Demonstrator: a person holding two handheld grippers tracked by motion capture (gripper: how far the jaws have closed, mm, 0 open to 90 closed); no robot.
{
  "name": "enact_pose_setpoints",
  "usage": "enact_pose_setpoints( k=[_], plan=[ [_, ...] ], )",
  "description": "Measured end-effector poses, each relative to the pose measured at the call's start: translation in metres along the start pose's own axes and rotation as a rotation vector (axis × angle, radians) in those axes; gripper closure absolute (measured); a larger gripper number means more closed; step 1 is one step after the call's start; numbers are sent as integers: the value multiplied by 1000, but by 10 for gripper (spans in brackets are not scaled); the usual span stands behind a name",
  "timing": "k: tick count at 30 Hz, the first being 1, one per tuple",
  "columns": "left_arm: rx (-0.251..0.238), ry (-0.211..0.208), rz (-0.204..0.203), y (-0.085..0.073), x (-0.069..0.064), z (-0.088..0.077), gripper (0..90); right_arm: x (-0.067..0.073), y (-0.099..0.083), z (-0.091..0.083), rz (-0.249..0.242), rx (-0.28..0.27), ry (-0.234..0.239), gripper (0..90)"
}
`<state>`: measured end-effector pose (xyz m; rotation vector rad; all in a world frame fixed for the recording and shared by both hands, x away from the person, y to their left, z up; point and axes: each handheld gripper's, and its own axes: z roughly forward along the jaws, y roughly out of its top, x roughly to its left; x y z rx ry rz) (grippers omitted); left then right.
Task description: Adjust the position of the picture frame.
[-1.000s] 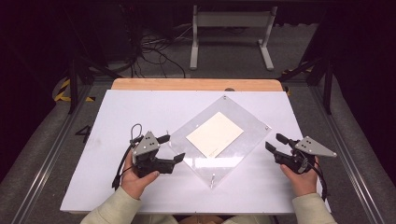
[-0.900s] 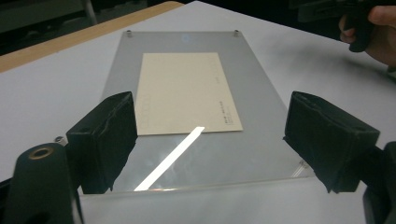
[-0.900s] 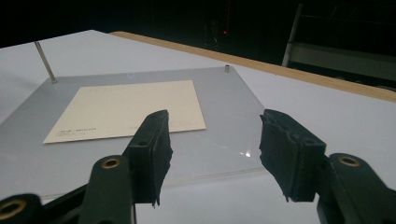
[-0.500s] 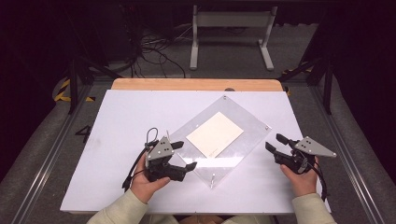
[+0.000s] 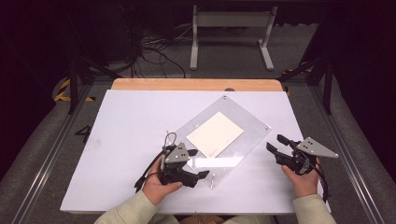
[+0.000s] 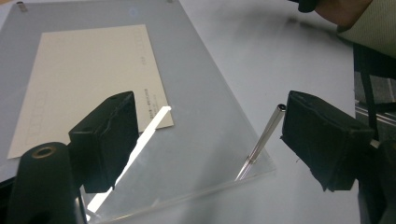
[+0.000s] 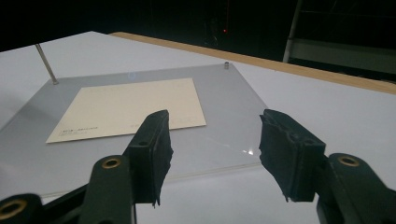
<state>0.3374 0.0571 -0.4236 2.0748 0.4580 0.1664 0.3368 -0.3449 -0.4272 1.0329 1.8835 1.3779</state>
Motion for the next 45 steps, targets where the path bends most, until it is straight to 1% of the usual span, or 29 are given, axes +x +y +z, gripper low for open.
enact_pose_setpoints(
  k=[1,4,6,8,10,11,12,14,16,19,22,23,25,27,28,29,34,38,41,43,44,45],
  plan=[
    [7,0,-1,0,0,2,202,0,0,0,7,1,2,425],
    [18,-22,-4,-1,-3,8,229,0,0,-1,8,2,3,425],
    [19,-36,9,-2,-5,11,250,0,0,-1,8,1,4,426],
    [27,-39,15,-2,-9,14,272,0,-1,-1,8,1,3,426],
    [33,-33,20,-2,-11,18,312,0,-1,0,6,3,2,425],
    [35,-32,22,-3,-12,20,342,0,-1,0,4,2,3,426],
    [38,-42,15,-4,-12,21,371,0,-1,0,4,2,3,426],
    [37,-52,17,-5,-14,24,435,0,-1,0,6,3,4,427],
    [38,-57,29,-6,-17,27,502,-1,-1,0,4,4,3,428],
    [61,-69,47,-7,-22,35,590,-1,-1,0,5,7,5,428],
    [94,-66,64,-10,-25,42,664,0,-1,0,3,5,6,428],
    [104,-75,63,-11,-25,44,697,0,-1,0,2,4,7,428],
    [111,-87,62,-12,-25,45,763,-1,-1,0,4,8,14,450],
    [107,-103,68,-12,-26,46,817,0,-1,0,1,16,21,481],
    [107,-103,68,-12,-26,46,832,0,-1,0,1,16,21,481],
    [109,-100,72,-12,-26,45,832,0,-2,0,-14,17,22,508],
    [116,-88,85,-11,-25,41,844,1,-1,0,-29,35,25,566],
    [121,-71,63,-12,-20,31,845,0,0,0,-30,37,13,554],
    [123,-40,38,-18,-14,20,846,0,2,1,-25,47,4,532],
    [122,-14,17,-21,-8,10,846,0,3,2,-28,48,2,526],
    [120,-6,13,-23,-6,6,846,0,4,3,-26,47,9,523],
    [115,8,0,-25,-3,1,846,0,4,3,-28,45,13,518]
  ],
)
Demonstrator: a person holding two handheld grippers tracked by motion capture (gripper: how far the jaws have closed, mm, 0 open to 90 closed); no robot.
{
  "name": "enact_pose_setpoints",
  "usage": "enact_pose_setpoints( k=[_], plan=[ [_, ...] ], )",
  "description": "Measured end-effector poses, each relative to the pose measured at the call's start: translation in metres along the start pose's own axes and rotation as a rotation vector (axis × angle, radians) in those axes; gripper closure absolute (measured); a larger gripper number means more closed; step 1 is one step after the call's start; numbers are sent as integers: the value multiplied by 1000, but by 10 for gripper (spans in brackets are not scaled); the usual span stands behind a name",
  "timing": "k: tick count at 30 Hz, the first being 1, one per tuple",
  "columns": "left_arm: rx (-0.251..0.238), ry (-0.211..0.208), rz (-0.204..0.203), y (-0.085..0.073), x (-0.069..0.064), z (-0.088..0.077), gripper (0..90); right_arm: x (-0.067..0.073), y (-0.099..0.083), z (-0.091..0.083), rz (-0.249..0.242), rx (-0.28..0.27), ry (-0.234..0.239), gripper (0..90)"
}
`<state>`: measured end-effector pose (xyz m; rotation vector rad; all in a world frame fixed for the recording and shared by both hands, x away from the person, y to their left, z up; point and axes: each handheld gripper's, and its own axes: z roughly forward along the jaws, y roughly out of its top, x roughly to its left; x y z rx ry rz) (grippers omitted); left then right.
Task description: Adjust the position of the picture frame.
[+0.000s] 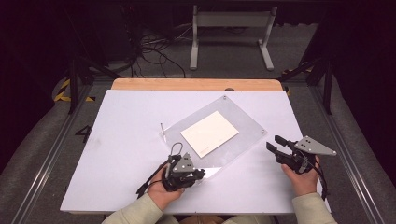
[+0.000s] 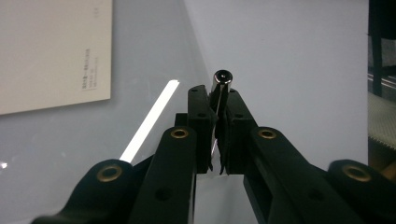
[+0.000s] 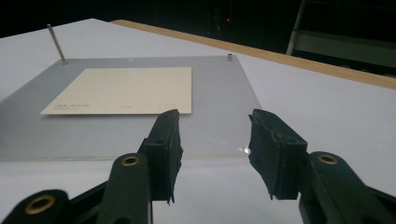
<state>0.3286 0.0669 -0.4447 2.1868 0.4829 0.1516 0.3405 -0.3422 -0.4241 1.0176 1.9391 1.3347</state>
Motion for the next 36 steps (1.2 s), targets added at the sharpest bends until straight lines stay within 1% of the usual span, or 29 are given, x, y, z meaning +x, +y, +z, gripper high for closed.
enact_pose_setpoints(
  k=[1,4,6,11,12,14,16,17,18,19,20,21,22,23,24,26,28,30,31,32,33,35,36],
  plan=[
    [-3,4,-12,-2,1,-3,846,0,1,1,-3,-3,3,516],
    [-1,32,-25,-8,8,-11,846,2,3,4,-7,-1,6,515],
    [6,56,-33,-12,13,-18,846,2,4,5,-9,-5,18,512],
    [-24,105,-95,-21,31,-39,846,4,6,5,-18,-14,22,526],
    [-30,122,-106,-22,36,-44,845,4,6,5,-18,-13,25,530],
    [-36,142,-131,-25,44,-50,845,3,6,6,-17,-11,45,559],
    [-49,165,-154,-28,52,-56,846,3,5,8,-9,3,83,596],
    [-49,165,-154,-28,52,-56,846,3,5,9,-11,13,97,615],
    [-58,180,-176,-30,57,-59,846,3,5,9,-11,13,97,615],
    [-65,210,-193,-33,65,-64,846,5,5,12,-17,28,115,651],
    [-65,210,-193,-33,65,-64,845,6,6,13,-21,37,121,666],
    [-71,248,-224,-36,73,-68,845,7,6,15,-26,43,123,674],
    [-71,248,-224,-36,73,-68,845,8,6,16,-28,44,132,676],
    [-76,269,-235,-37,78,-71,844,9,7,18,-31,47,134,680],
    [-85,288,-255,-39,83,-73,844,9,7,18,-31,47,134,680],
    [-98,342,-301,-42,94,-77,843,12,8,21,-45,57,138,687],
    [-95,391,-334,-45,102,-78,839,13,9,24,-47,61,141,687],
    [-81,426,-365,-49,108,-75,833,16,10,27,-54,67,136,685],
    [-73,436,-375,-50,110,-74,830,16,11,28,-57,71,138,685],
    [-67,444,-374,-51,111,-74,828,17,11,29,-57,73,139,685],
    [-75,438,-377,-51,112,-73,825,17,12,30,-56,77,137,681],
    [-80,438,-376,-51,112,-74,822,17,13,31,-53,81,136,680],
    [-88,445,-363,-50,111,-75,824,18,14,33,-49,85,139,678]
  ],
)
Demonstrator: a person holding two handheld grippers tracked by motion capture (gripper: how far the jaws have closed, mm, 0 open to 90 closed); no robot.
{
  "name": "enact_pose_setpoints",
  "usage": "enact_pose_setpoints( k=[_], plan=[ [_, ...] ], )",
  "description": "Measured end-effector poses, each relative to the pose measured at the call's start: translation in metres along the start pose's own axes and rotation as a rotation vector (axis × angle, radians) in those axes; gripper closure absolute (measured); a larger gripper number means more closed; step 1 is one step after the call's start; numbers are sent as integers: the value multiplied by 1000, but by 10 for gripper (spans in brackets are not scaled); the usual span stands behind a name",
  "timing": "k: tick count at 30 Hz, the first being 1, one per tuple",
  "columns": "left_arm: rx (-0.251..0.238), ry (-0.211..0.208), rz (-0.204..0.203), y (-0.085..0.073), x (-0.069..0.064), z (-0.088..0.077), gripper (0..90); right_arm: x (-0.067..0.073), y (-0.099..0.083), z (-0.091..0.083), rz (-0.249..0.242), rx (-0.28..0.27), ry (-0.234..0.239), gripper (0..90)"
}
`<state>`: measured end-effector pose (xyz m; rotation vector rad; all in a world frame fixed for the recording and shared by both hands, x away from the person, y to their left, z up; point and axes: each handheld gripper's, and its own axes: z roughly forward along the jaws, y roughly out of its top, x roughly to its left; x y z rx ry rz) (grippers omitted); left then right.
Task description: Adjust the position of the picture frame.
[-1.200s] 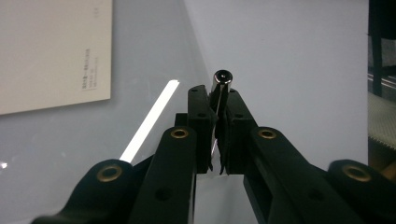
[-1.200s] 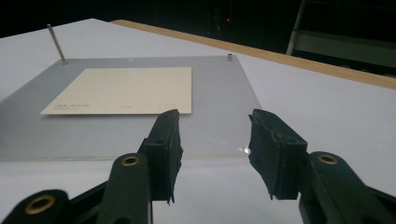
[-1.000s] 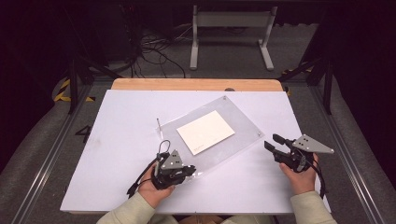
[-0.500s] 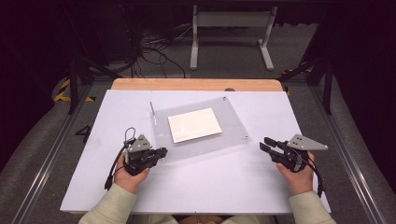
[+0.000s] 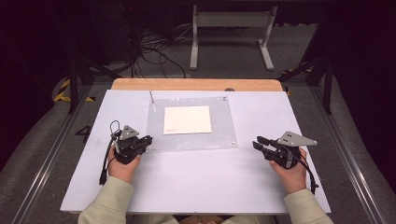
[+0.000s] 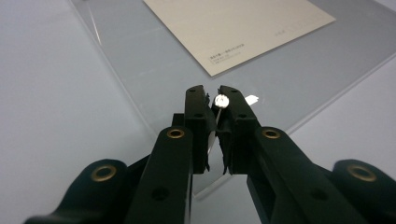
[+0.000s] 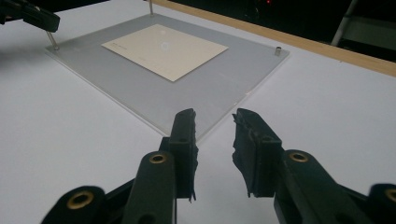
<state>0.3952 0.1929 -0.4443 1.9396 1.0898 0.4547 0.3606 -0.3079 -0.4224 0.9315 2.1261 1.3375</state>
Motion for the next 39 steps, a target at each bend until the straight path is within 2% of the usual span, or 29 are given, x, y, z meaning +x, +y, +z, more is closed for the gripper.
enact_pose_setpoints(
  k=[2,6,9,10,11,12,13,15,17,19,23,28,31,34,39],
  plan=[
    [-19,6,22,0,-1,-3,797,1,4,6,9,24,16,678],
    [-21,-12,17,-1,1,-9,674,1,12,17,8,58,37,687],
    [-21,-22,26,-3,2,-14,576,1,20,29,13,85,91,688],
    [-21,-22,26,-3,2,-14,544,1,20,29,13,85,91,688],
    [-13,-56,34,-5,3,-17,496,2,24,40,12,134,129,643],
    [-13,-72,42,-5,4,-19,475,3,25,45,-2,155,136,649],
    [-13,-72,42,-5,4,-19,465,3,25,45,-2,155,136,649],
    [-17,-76,58,-6,4,-23,454,5,27,55,-16,184,150,671],
    [-26,-79,57,-7,5,-27,434,5,28,67,-29,220,160,696],
    [-31,-71,54,-8,7,-30,423,4,27,75,-34,238,151,689],
    [-27,-66,52,-9,10,-31,415,-2,20,85,-18,257,145,669],
    [-25,-62,47,-9,10,-31,413,-2,17,92,-40,259,159,672],
    [-23,-53,46,-10,10,-31,411,-1,15,97,-66,270,152,725],
    [-19,-57,37,-10,10,-31,412,0,14,98,-78,276,154,815],
    [-15,-56,34,-11,10,-31,412,2,14,97,-108,277,156,831]
  ],
)
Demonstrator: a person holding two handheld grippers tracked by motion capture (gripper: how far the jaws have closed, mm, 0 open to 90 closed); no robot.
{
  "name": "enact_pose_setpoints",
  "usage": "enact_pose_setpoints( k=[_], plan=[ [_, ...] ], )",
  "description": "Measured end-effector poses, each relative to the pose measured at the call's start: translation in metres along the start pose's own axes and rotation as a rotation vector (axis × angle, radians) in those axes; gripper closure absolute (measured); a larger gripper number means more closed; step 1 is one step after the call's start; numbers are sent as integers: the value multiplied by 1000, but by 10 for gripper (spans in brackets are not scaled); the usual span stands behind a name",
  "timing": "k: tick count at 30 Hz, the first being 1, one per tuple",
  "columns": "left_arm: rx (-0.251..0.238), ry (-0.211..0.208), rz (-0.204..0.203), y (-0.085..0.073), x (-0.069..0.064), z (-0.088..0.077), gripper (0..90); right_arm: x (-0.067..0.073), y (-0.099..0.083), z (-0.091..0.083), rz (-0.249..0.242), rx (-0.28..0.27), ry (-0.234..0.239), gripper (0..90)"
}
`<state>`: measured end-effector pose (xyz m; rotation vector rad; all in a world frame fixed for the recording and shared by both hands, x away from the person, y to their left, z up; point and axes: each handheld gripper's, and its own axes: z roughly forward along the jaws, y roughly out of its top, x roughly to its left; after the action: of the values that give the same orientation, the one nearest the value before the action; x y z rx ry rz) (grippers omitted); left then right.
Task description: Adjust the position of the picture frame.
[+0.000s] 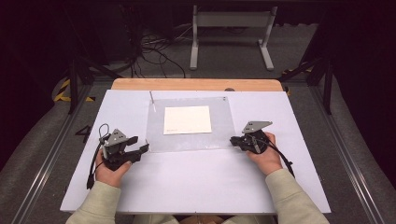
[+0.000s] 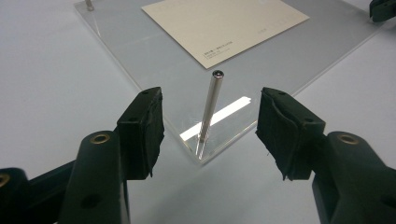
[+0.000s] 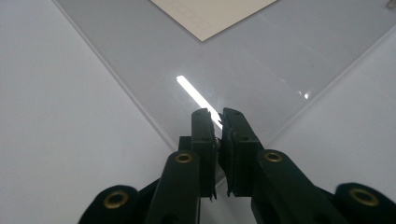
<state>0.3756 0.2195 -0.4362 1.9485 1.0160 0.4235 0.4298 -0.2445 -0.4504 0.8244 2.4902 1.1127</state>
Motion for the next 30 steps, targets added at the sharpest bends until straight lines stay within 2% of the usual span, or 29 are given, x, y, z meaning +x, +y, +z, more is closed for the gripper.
enact_pose_setpoints(
  k=[3,4,5,13,17,22,30],
  plan=[
    [-4,3,-6,0,0,-1,412,1,0,-1,-3,4,13,831],
    [-5,-1,-11,-1,2,-2,412,6,0,-3,-17,17,40,831],
    [-5,-1,-11,-1,2,-2,412,6,0,-3,-17,17,40,831],
    [-7,13,-34,-5,7,-9,411,42,0,-13,-143,98,162,830],
    [-7,19,-39,-7,10,-12,411,62,-3,-18,-192,109,225,829],
    [-6,27,-44,-9,12,-14,411,78,-6,-22,-218,114,264,829],
    [29,48,-46,-13,14,-13,421,108,-10,-25,-243,117,360,827]
  ],
)
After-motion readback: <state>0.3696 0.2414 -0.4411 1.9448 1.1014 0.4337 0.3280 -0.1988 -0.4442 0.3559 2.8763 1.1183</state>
